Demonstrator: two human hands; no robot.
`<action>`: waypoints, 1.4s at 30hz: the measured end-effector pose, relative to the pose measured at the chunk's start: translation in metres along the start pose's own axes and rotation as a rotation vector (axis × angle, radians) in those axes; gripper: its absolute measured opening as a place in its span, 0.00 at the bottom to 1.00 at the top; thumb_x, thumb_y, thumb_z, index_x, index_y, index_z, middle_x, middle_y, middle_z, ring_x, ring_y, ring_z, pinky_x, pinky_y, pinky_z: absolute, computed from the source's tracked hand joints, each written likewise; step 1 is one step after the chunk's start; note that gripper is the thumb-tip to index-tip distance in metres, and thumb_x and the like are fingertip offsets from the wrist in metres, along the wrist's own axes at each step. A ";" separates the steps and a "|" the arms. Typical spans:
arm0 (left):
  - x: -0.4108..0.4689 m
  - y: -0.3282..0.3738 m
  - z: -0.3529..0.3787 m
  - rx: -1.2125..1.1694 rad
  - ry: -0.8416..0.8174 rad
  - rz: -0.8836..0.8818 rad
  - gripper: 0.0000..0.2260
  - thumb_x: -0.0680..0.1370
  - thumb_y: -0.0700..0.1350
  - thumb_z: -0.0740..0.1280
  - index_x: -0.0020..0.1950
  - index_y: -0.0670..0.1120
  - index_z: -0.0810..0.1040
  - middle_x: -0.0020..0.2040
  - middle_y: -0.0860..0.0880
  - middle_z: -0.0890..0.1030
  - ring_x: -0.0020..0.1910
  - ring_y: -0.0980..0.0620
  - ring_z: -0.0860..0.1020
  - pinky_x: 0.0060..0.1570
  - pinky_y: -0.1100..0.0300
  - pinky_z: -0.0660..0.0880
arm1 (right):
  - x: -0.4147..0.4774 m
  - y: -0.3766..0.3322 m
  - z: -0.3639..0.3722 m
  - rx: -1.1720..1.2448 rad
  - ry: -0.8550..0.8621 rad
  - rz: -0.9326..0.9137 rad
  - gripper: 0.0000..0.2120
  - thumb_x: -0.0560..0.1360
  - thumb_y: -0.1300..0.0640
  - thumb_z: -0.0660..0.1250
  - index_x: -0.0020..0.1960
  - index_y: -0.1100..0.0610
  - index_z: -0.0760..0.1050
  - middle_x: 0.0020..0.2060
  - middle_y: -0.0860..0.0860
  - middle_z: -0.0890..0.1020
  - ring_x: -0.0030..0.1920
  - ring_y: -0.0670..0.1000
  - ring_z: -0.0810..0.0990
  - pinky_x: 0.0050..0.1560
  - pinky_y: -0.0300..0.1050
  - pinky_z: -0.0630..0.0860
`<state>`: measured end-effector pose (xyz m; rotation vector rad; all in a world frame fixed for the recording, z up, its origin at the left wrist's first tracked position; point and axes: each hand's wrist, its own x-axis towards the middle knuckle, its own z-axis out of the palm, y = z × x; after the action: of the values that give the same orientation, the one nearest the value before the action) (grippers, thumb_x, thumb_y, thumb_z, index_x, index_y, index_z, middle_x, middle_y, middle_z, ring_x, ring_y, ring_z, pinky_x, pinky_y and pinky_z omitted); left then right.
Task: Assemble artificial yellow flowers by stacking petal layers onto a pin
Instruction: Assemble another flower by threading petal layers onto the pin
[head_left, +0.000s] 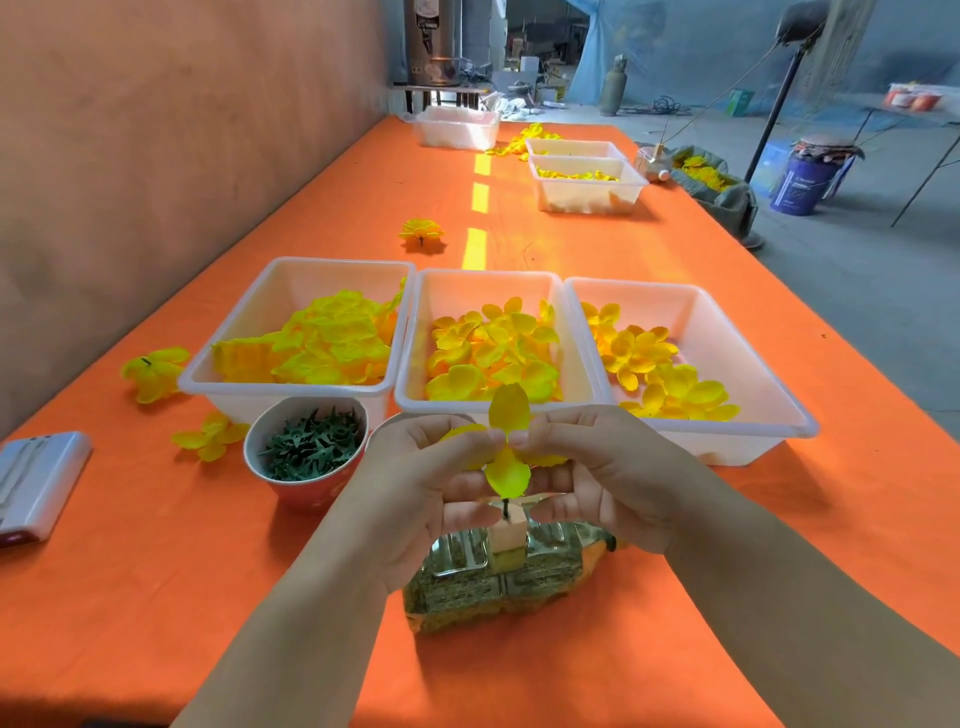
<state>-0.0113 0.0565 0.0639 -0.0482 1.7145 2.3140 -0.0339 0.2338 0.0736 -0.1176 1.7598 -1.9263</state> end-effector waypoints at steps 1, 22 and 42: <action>0.000 -0.001 -0.001 0.002 -0.001 0.002 0.15 0.68 0.43 0.74 0.50 0.36 0.81 0.40 0.40 0.84 0.33 0.48 0.83 0.27 0.60 0.79 | 0.000 0.001 0.000 0.003 -0.001 0.000 0.07 0.77 0.60 0.67 0.51 0.62 0.82 0.40 0.55 0.84 0.35 0.49 0.82 0.34 0.42 0.78; -0.002 -0.016 0.001 -0.078 -0.001 0.052 0.06 0.66 0.41 0.75 0.34 0.45 0.79 0.39 0.39 0.83 0.36 0.45 0.84 0.34 0.57 0.80 | -0.002 0.011 0.003 0.050 0.043 -0.028 0.06 0.75 0.64 0.70 0.41 0.59 0.76 0.43 0.61 0.78 0.46 0.58 0.78 0.51 0.54 0.79; 0.002 0.020 0.002 0.372 0.156 0.633 0.10 0.71 0.37 0.69 0.43 0.51 0.85 0.31 0.49 0.83 0.31 0.53 0.83 0.31 0.67 0.74 | -0.005 -0.016 0.006 -0.221 0.217 -0.655 0.05 0.67 0.61 0.75 0.42 0.52 0.83 0.43 0.51 0.86 0.45 0.50 0.85 0.43 0.45 0.82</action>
<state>-0.0178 0.0538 0.0831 0.4583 2.4992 2.3732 -0.0320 0.2307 0.0909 -0.6584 2.2793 -2.2299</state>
